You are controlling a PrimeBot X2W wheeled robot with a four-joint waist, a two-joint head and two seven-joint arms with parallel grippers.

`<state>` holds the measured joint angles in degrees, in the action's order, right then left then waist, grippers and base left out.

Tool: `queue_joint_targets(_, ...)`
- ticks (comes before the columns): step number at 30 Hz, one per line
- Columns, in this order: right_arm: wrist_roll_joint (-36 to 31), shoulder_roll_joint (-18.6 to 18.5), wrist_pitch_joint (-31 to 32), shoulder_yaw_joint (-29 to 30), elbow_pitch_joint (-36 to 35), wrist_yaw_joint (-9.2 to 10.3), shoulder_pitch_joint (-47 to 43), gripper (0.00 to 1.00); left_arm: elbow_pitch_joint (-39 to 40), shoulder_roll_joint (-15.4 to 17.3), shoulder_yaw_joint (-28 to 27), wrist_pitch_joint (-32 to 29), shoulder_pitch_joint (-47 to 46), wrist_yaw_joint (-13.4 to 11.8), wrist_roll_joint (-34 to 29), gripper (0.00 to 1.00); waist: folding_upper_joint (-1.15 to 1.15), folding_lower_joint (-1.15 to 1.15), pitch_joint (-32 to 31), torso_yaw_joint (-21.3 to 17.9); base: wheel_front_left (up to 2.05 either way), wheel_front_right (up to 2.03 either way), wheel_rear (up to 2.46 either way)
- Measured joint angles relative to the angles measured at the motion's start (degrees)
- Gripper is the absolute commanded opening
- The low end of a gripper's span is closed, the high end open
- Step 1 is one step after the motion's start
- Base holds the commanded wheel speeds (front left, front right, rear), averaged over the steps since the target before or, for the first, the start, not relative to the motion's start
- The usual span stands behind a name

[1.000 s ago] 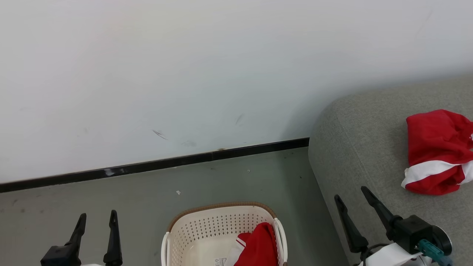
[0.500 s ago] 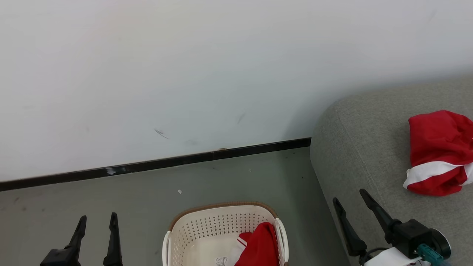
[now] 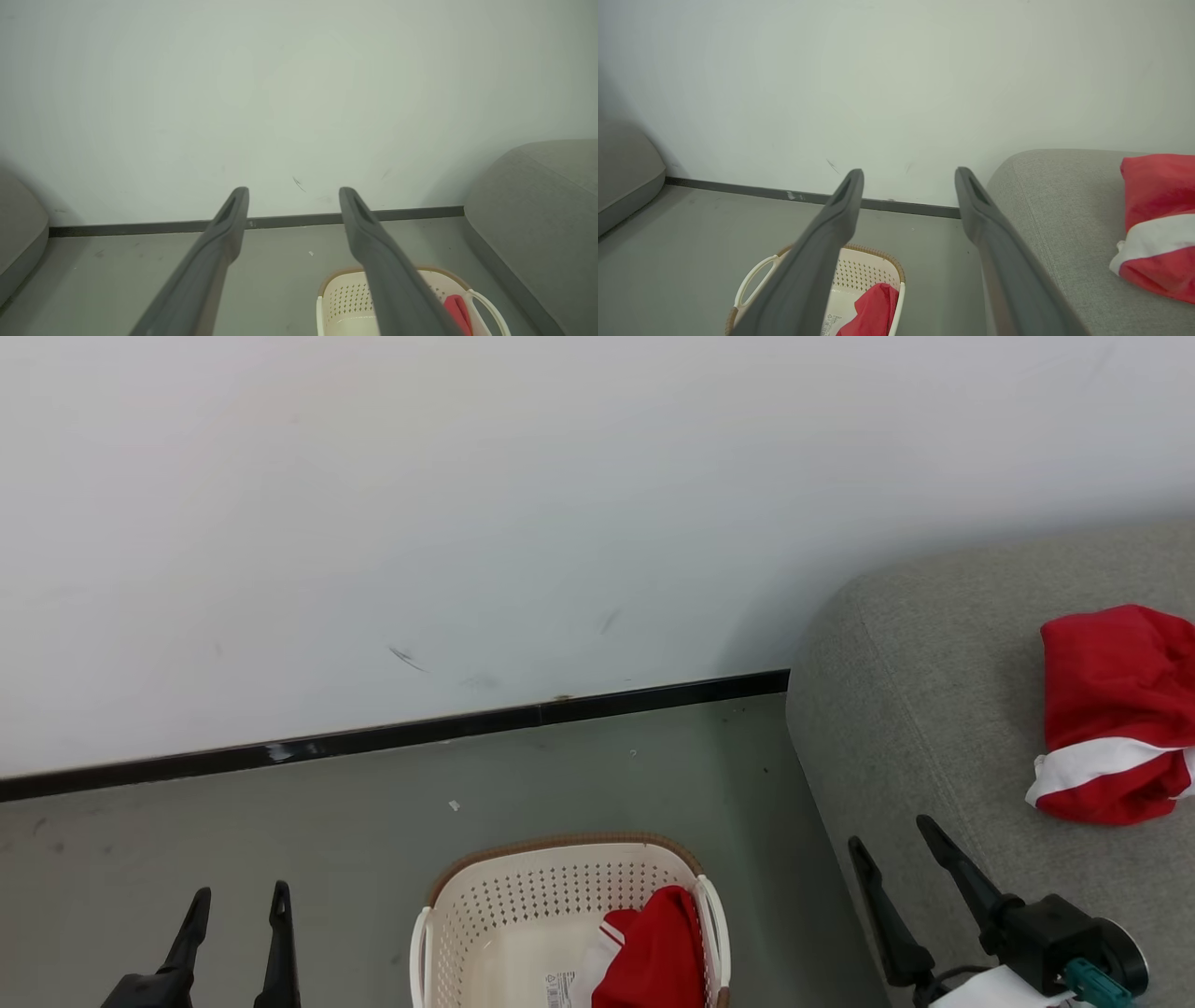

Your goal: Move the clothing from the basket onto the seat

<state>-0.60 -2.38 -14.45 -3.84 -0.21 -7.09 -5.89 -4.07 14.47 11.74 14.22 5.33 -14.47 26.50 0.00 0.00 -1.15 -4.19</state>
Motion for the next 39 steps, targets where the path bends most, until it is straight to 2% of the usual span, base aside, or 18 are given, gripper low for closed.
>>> queue_joint_targets(10,-0.03,0.04,0.0,0.81,-1.75,0.0,0.01,1.0,-0.33,2.37,1.82,-1.64,-2.19,1.13,-1.69,1.0,0.0,0.0,2.0,-0.19,0.0,0.0,0.0)
queue_joint_targets(24,-0.68,0.12,0.0,3.74,-5.15,0.01,0.28,1.0,-1.9,2.32,6.56,-5.94,-9.61,4.13,-3.77,1.0,0.0,0.0,6.46,-1.0,0.0,0.0,0.0)
queue_joint_targets(39,-1.0,0.13,0.0,4.66,-8.88,0.01,5.0,1.0,-2.88,2.21,9.37,-8.69,-16.29,5.73,-5.53,1.0,0.0,0.0,12.82,-1.82,0.0,0.0,0.0)
